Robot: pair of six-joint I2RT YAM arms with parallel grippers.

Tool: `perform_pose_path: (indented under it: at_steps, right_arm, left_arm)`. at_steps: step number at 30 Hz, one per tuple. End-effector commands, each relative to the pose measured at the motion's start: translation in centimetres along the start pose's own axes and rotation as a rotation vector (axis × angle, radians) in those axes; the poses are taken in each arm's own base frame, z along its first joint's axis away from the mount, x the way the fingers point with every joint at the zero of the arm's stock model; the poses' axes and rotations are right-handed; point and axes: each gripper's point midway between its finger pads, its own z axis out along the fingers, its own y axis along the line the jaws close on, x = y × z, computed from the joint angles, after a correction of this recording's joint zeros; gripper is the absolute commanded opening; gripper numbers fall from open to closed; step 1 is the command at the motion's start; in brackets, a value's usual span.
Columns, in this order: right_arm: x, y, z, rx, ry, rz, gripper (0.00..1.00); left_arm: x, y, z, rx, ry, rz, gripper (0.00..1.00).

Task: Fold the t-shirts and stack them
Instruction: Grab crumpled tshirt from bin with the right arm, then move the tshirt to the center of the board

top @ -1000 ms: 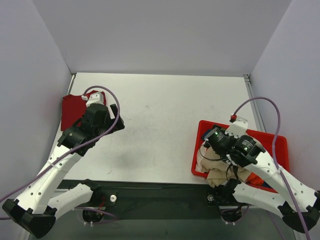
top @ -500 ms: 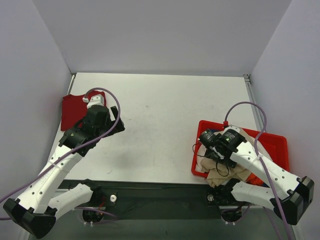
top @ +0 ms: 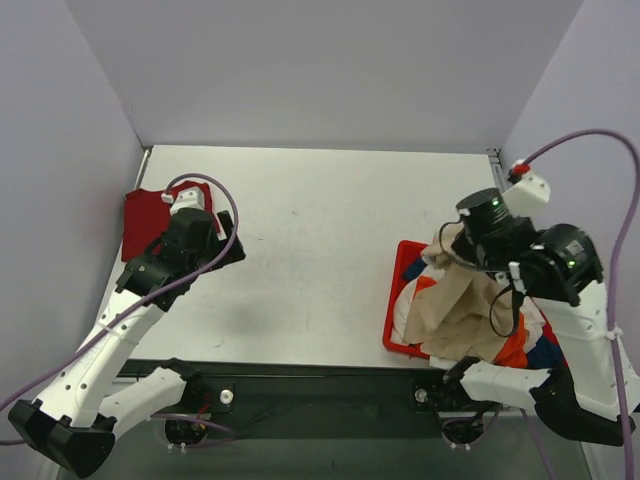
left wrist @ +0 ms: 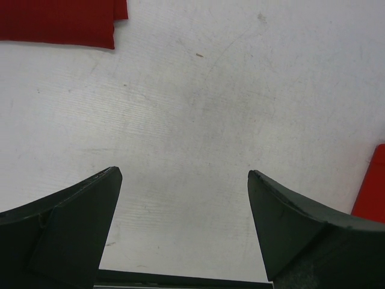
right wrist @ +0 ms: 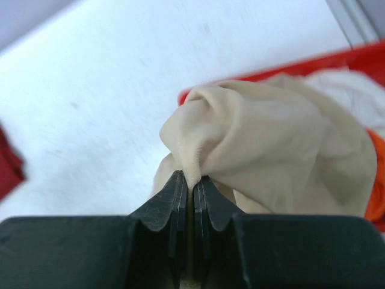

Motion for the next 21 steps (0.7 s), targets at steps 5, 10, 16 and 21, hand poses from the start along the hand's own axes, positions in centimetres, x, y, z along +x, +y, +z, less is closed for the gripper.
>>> perform_pose_path:
  at_steps: [5,10,16,21]
  right_arm:
    - [-14.7,7.8,-7.3,-0.331,-0.429,-0.03,0.0]
    - [-17.2,19.4,-13.2,-0.873,-0.518,-0.061,0.0]
    - [-15.8,31.7,-23.7,-1.414,-0.546,-0.093,0.0]
    - [-15.2,34.8,-26.0,-1.603,-0.504,0.022,0.0]
  left_arm:
    - [-2.7,0.3,-0.8,0.004,-0.081,0.0,0.97]
    - [-3.3,0.5,-1.0,0.004,-0.104,-0.007,0.97]
    - [-3.7,1.2,-1.3,-0.015,-0.124,-0.018,0.97]
    - [-3.9,2.2,-1.7,-0.047,-0.15,-0.026,0.97]
